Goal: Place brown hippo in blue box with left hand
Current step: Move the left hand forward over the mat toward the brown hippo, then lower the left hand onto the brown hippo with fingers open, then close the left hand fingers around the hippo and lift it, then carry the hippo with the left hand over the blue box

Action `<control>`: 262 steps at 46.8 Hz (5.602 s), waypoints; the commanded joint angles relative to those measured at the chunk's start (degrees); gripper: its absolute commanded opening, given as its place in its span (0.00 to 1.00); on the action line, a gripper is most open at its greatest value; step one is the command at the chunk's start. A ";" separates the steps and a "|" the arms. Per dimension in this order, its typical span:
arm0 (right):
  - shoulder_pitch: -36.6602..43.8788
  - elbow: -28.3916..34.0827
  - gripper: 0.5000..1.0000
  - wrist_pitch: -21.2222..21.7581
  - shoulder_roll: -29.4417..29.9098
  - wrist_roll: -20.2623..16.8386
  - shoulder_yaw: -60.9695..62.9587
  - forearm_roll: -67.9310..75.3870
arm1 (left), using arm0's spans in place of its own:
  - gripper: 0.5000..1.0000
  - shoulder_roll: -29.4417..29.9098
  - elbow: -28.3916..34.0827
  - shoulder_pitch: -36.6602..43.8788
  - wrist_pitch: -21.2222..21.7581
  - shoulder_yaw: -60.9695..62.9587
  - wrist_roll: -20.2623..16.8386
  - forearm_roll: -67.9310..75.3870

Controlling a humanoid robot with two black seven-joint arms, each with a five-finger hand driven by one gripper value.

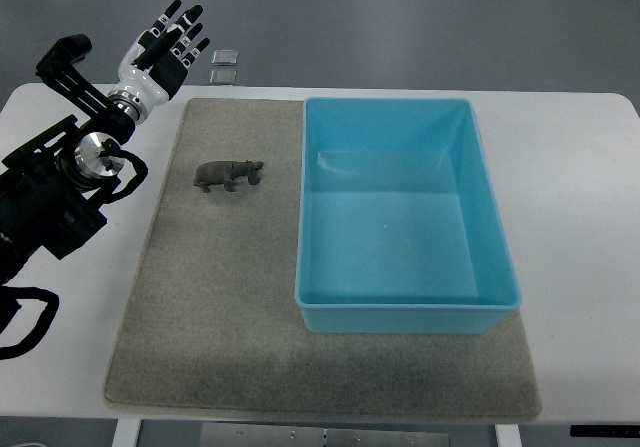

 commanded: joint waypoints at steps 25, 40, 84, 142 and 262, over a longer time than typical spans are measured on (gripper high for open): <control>0.02 0.00 0.87 0.00 0.00 0.00 0.00 0.00 | 1.00 0.00 -0.07 0.01 -0.01 0.27 0.08 0.07; 0.02 0.00 0.87 0.00 0.00 0.00 0.00 0.00 | 1.00 0.97 -4.55 0.27 -0.01 2.64 0.43 0.34; 0.02 0.00 0.87 0.00 0.00 0.00 0.00 0.00 | 1.00 14.32 -19.93 -2.19 2.36 15.12 0.60 15.26; 0.02 0.00 0.87 0.00 0.00 0.00 0.00 0.00 | 0.99 27.69 -42.44 -6.85 -4.23 20.48 1.13 83.65; 0.02 0.00 0.87 0.00 0.00 0.00 0.00 0.00 | 0.00 24.17 -40.68 -9.57 4.30 15.65 2.89 102.20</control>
